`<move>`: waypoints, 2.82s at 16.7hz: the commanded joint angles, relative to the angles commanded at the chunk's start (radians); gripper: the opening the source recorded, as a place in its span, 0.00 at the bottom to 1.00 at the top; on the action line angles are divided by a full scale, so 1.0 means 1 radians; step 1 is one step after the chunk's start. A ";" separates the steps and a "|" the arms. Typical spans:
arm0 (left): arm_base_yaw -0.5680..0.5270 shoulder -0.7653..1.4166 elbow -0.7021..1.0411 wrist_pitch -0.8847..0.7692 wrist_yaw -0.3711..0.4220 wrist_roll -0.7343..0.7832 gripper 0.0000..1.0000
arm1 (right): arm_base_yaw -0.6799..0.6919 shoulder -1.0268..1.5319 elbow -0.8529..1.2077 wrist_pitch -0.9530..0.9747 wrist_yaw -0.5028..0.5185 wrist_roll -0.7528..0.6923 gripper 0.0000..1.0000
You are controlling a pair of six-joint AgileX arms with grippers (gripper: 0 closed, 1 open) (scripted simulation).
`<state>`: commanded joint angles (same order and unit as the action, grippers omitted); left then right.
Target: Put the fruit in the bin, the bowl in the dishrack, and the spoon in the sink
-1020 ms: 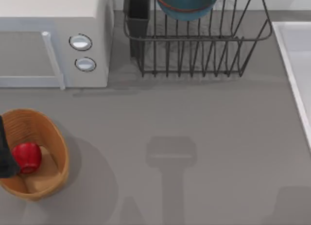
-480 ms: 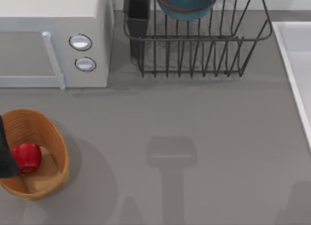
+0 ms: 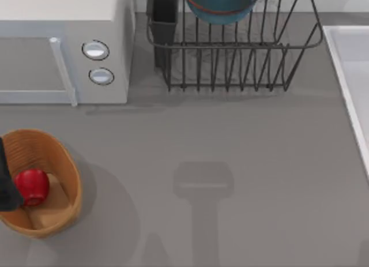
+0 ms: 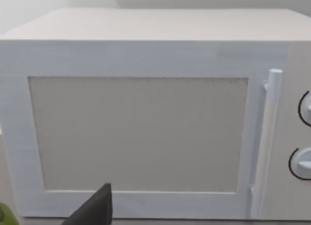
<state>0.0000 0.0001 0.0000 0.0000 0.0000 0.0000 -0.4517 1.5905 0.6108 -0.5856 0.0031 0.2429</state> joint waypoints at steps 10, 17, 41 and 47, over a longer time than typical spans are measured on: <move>0.000 0.000 0.000 0.000 0.000 0.000 1.00 | 0.000 0.003 -0.004 0.007 0.000 0.000 0.55; 0.000 0.000 0.000 0.000 0.000 0.000 1.00 | 0.000 0.003 -0.004 0.007 0.000 0.000 0.02; 0.000 0.000 0.000 0.000 0.000 0.000 1.00 | -0.002 -0.245 0.321 -0.534 0.006 -0.007 0.00; 0.000 0.000 0.000 0.000 0.000 0.000 1.00 | 0.005 -0.185 0.380 -0.558 0.006 0.010 0.00</move>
<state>0.0000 0.0001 0.0000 0.0000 0.0000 0.0000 -0.4468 1.4057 0.9913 -1.1433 0.0093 0.2529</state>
